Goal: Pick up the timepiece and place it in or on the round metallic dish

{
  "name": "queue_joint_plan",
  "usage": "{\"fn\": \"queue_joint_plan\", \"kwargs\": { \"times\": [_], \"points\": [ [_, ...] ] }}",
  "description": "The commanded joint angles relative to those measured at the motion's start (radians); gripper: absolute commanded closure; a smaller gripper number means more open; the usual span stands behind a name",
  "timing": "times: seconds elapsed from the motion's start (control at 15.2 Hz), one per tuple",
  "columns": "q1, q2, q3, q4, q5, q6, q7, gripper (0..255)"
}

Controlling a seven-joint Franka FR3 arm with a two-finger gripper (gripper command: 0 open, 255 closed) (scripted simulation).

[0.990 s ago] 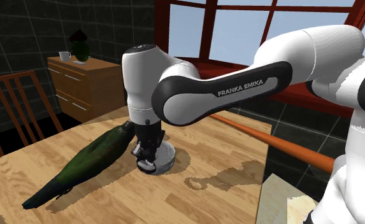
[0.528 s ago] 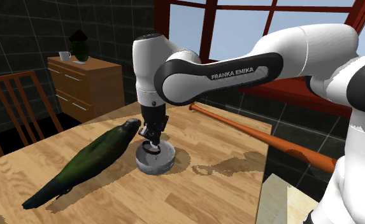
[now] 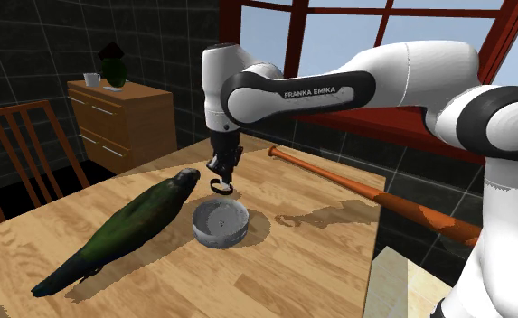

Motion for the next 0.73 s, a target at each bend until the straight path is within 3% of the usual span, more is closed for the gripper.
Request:
{"fn": "queue_joint_plan", "kwargs": {
  "times": [0.0, 0.66],
  "points": [
    [-0.006, -0.001, -0.002, -0.025, 0.000, 0.025, -0.002, 255],
    [-0.012, 0.016, -0.008, -0.135, -0.014, 0.149, 0.018, 255]
  ]
}}
